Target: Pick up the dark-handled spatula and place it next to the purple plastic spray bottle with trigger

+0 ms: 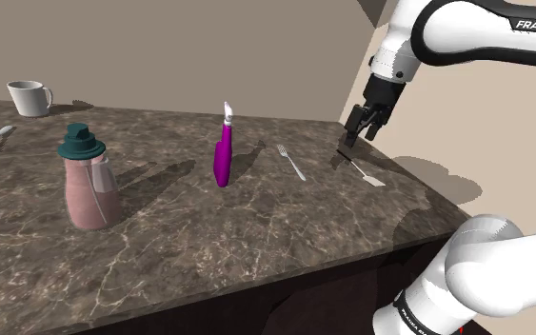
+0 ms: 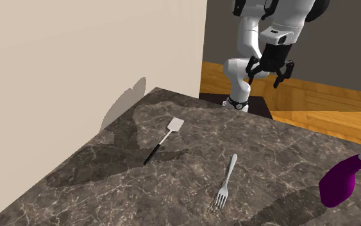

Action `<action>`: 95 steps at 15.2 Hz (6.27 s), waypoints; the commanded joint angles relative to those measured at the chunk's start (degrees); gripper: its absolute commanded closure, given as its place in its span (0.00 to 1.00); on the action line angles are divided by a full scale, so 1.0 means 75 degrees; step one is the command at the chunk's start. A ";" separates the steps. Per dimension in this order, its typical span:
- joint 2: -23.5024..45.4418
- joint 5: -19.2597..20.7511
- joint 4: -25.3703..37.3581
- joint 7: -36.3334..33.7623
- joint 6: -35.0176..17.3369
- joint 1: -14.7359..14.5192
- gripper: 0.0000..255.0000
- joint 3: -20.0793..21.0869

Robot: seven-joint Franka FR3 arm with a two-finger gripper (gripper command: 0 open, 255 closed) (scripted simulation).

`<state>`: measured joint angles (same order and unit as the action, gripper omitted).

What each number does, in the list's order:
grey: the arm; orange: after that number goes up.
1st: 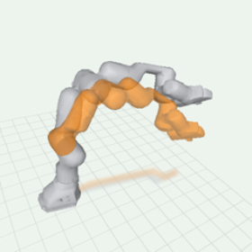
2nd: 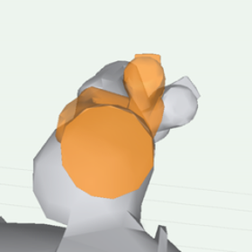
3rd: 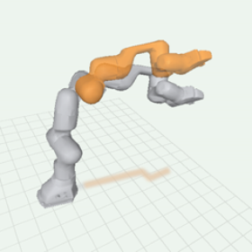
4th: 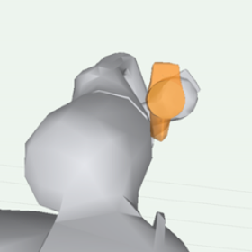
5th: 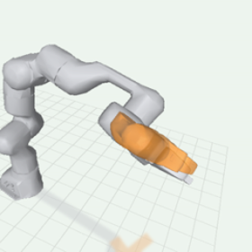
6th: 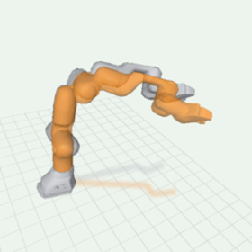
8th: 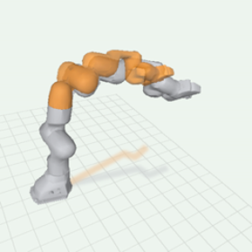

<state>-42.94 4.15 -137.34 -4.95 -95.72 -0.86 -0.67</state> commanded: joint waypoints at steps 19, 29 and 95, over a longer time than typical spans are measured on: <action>0.2874 0.0658 0.0297 0.1752 -0.2947 0.1080 0.00 -0.2511; 0.5368 -0.0447 0.1579 0.3254 -0.4128 0.1399 0.00 -0.3758; 0.6046 -0.0938 0.4559 0.3753 -0.1730 0.1742 1.00 -0.4113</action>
<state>2.30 -2.84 -104.07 23.20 -109.55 12.19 -31.50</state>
